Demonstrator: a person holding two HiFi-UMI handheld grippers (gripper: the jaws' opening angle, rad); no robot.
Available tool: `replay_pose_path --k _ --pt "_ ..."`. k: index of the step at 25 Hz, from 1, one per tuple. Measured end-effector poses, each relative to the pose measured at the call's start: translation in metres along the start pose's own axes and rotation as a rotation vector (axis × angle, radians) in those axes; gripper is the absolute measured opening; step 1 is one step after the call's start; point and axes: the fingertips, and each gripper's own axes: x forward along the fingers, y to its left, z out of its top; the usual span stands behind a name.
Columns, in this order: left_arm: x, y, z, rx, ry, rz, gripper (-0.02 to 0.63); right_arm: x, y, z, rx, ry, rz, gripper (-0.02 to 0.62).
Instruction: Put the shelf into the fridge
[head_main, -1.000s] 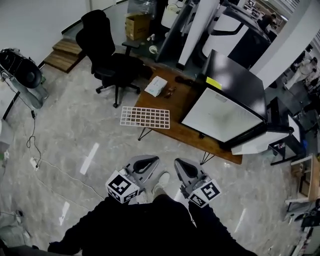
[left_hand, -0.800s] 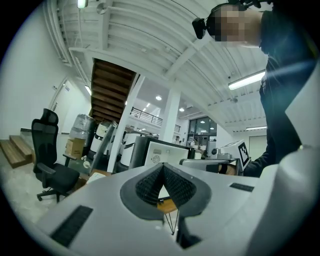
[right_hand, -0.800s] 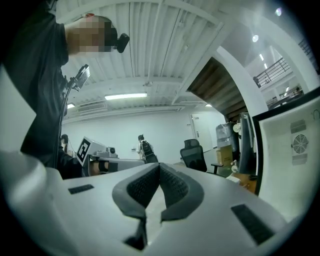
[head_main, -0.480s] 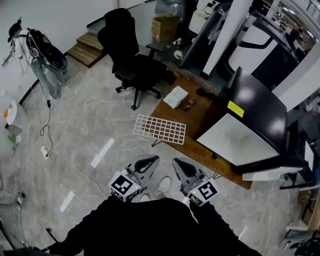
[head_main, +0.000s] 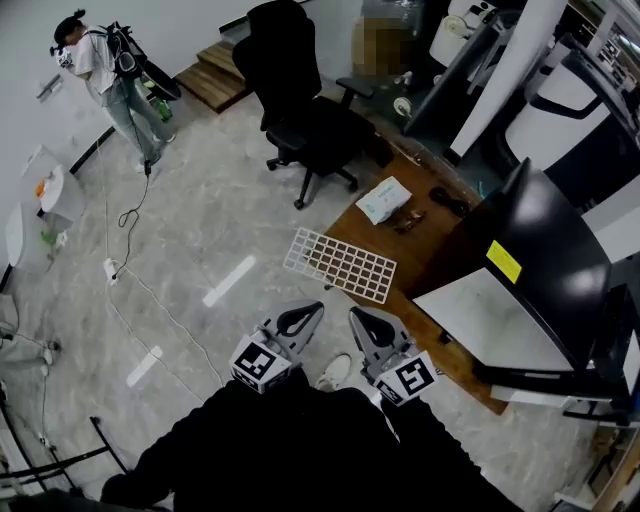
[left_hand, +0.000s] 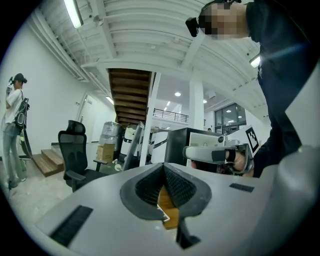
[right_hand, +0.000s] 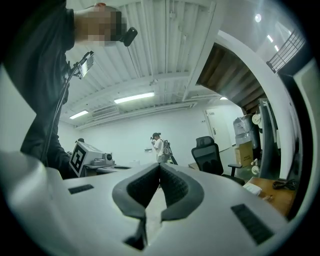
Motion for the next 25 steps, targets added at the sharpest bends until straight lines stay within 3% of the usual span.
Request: replay_pose_path --k 4,7,14,18,25 --pt "0.007 0.029 -0.014 -0.028 0.01 0.047 0.005 0.03 -0.012 -0.016 0.019 0.026 0.026 0.005" --pt "0.013 0.06 -0.03 -0.113 -0.004 0.06 0.005 0.06 -0.019 -0.031 0.042 0.057 0.047 0.006" --pt "0.018 0.137 -0.119 -0.51 -0.03 0.054 0.006 0.126 -0.042 -0.08 0.086 0.13 0.013 0.006" --pt "0.029 0.164 -0.18 -0.667 -0.012 0.061 0.006 0.15 -0.061 -0.111 0.112 0.152 -0.005 0.005" --pt "0.02 0.185 -0.269 -0.977 -0.061 0.112 0.085 0.166 -0.071 -0.171 0.224 0.168 -0.084 0.006"
